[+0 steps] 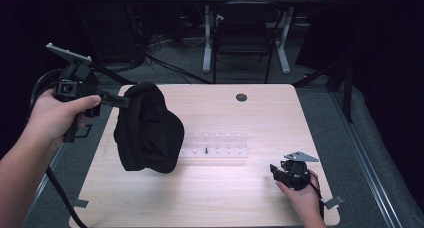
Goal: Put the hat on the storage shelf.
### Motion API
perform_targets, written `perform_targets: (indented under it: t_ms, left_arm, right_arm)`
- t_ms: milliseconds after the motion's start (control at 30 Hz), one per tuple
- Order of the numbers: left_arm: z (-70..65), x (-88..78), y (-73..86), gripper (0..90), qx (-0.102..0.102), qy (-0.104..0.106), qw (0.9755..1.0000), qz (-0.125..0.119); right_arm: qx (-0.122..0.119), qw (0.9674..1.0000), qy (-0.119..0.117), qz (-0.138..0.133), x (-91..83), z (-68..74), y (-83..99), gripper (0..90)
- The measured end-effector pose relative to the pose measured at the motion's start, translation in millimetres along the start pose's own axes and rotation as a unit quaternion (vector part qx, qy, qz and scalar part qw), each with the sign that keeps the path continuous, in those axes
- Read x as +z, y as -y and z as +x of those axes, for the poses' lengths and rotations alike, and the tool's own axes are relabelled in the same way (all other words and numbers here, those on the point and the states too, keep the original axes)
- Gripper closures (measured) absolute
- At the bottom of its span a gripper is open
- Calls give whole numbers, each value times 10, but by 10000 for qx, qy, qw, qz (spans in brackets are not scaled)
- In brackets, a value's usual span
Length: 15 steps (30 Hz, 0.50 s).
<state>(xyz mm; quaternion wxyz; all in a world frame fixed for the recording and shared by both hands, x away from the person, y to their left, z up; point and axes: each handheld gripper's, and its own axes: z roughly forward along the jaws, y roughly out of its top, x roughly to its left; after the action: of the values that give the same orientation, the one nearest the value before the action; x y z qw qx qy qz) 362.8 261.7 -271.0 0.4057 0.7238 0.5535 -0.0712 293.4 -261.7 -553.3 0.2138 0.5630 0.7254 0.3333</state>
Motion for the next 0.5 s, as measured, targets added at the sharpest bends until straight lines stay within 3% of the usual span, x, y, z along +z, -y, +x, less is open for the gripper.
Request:
perform_targets:
  t_ms: [367,500]
  left_arm:
    - [-98,137,-137,860,9,0,10000,-58]
    - [-128,182,-178,860,10,18,10000,-64]
  right_arm:
    - [-23,10000,-82,34,34,45,3,377]
    - [74,9996,-283,58,36,31,1,360]
